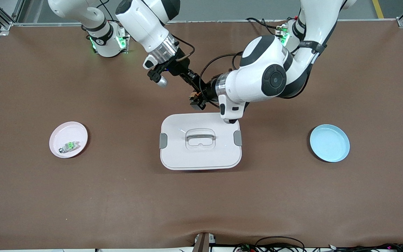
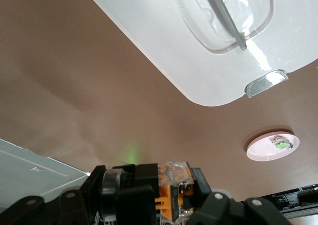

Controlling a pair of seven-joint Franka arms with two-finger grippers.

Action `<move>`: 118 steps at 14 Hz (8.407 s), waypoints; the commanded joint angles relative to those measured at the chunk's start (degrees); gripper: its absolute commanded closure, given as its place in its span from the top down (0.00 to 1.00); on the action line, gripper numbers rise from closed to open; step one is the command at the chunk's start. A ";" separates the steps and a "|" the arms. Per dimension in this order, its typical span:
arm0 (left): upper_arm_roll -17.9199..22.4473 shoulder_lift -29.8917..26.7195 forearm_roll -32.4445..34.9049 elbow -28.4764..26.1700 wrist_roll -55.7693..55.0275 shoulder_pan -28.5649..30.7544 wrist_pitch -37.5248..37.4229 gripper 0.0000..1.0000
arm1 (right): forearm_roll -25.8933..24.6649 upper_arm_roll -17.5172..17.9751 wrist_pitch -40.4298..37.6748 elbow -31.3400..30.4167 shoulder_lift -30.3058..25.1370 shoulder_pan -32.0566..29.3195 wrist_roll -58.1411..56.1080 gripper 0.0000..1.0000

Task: Transfer orange switch to right arm and place
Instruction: 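Grasp the switch with the right gripper and open the left gripper, then carry the switch toward the white plate while the left gripper withdraws, then lower the switch onto the white plate beside the green switch, then open the right gripper and release the orange switch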

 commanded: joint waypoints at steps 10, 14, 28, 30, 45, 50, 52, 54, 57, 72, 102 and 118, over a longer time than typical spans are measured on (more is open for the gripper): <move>0.22 0.39 -0.42 1.33 -0.50 -1.18 -0.21 1.00 | 1.19 -0.28 -0.03 2.00 0.57 0.65 0.14 0.00; 0.31 -0.40 -0.16 1.33 -0.76 -0.31 -0.56 1.00 | 1.19 -0.28 -0.38 2.26 0.39 0.56 0.05 0.00; 1.10 -6.02 14.31 1.42 -0.24 8.92 -0.83 1.00 | -1.34 -0.81 -32.70 2.35 -7.51 -11.99 -33.75 0.00; 0.83 -6.37 19.86 1.33 0.02 11.29 -1.53 1.00 | -5.99 -0.81 -39.11 2.70 -8.31 -15.77 -41.31 0.00; 1.54 -9.18 38.77 1.15 28.82 21.57 -15.49 1.00 | -27.45 -0.72 -52.94 7.10 -7.52 -41.44 -109.86 0.03; 1.71 -11.64 38.69 1.24 40.97 27.12 -16.91 1.00 | -29.48 -0.72 -49.53 7.09 -4.36 -49.87 -131.64 0.05; 1.54 -12.53 38.08 1.33 44.74 30.88 -17.88 1.00 | -29.48 -0.72 -45.23 7.01 -1.56 -53.13 -143.24 0.04; 2.06 -13.83 37.64 1.33 49.83 31.60 -18.06 1.00 | -29.57 -0.72 -40.40 6.75 1.87 -55.85 -151.35 0.04; 3.81 -16.56 37.11 0.89 56.09 31.34 -20.85 1.00 | -29.57 -0.72 -33.45 6.48 7.49 -59.28 -162.25 0.04; 17.01 -31.60 30.34 -12.12 74.29 24.22 -23.33 1.00 | -29.48 -0.72 -17.27 -6.52 14.63 -63.77 -169.92 0.08; 13.05 -33.18 30.43 -12.47 76.75 24.66 -23.07 1.00 | -28.69 -0.54 -5.13 -11.54 18.15 -64.66 -169.84 1.00; 13.31 -31.34 30.43 -11.86 76.67 24.75 -21.22 1.00 | -28.69 -0.37 -28.49 -0.57 14.19 -60.27 -134.29 1.00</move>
